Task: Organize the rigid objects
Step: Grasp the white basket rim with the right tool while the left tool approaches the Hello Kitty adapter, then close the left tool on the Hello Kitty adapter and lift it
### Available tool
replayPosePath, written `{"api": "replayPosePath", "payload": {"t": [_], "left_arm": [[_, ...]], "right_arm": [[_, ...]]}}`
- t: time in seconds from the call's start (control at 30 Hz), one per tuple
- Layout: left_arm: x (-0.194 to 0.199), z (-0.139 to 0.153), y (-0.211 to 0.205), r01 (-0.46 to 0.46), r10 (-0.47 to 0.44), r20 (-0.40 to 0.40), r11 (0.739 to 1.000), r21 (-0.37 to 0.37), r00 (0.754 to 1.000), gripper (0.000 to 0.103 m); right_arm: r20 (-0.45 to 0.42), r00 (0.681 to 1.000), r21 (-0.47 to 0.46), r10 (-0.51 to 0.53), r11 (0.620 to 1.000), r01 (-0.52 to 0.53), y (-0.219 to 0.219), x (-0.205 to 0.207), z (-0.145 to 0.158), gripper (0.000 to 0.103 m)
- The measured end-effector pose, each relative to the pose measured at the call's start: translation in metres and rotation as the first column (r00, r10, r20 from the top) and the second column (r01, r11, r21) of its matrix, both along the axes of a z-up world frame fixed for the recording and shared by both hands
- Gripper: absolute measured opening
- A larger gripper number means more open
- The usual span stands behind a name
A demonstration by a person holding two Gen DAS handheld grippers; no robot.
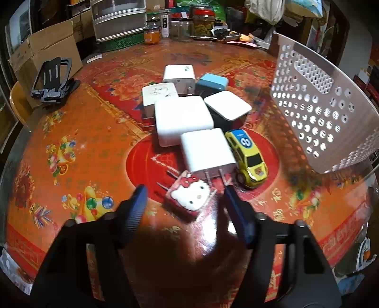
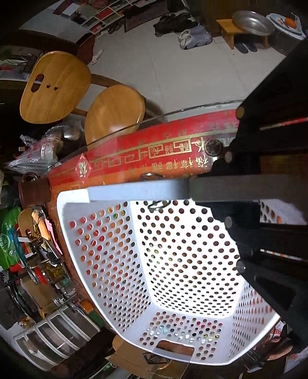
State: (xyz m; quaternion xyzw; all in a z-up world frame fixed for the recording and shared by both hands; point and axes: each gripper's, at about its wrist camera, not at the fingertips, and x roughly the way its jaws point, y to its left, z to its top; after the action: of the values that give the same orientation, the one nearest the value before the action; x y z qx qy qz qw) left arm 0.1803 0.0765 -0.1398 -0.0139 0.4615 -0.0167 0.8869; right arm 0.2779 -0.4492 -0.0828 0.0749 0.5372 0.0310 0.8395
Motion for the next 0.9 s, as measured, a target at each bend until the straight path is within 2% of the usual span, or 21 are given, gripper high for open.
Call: {"api": "replayPosePath", "payload": {"t": [0.07,0.17,0.37,0.57,0.9], "left_arm": [[-0.004,0.001,-0.002,0.007,-0.007,0.005,1.0,0.001,1.0,0.041],[-0.009,0.002,-0.003,0.014,-0.013,0.013,1.0,-0.007,1.0,0.036],[-0.016,0.005,-0.002,0.013,-0.013,0.023,1.0,-0.008,1.0,0.036],[-0.024,0.02,0.0,0.007,-0.007,0.044,1.0,0.001,0.999,0.036],[-0.015,0.087,-0.023,0.07,-0.074,0.126,0.997,0.033,0.989,0.036]], "right_arm": [[-0.001,1.0,-0.007,-0.001,1.0,0.001,0.001,0.0,-0.001,0.011],[-0.003,1.0,-0.004,-0.005,1.0,0.005,0.001,0.0,-0.001,0.011],[-0.004,1.0,-0.006,-0.005,1.0,0.005,0.001,-0.001,-0.001,0.011],[0.003,1.0,-0.001,-0.005,1.0,0.005,0.001,-0.002,-0.001,0.011],[0.007,1.0,0.0,-0.002,1.0,0.002,0.0,-0.001,-0.002,0.011]]}}
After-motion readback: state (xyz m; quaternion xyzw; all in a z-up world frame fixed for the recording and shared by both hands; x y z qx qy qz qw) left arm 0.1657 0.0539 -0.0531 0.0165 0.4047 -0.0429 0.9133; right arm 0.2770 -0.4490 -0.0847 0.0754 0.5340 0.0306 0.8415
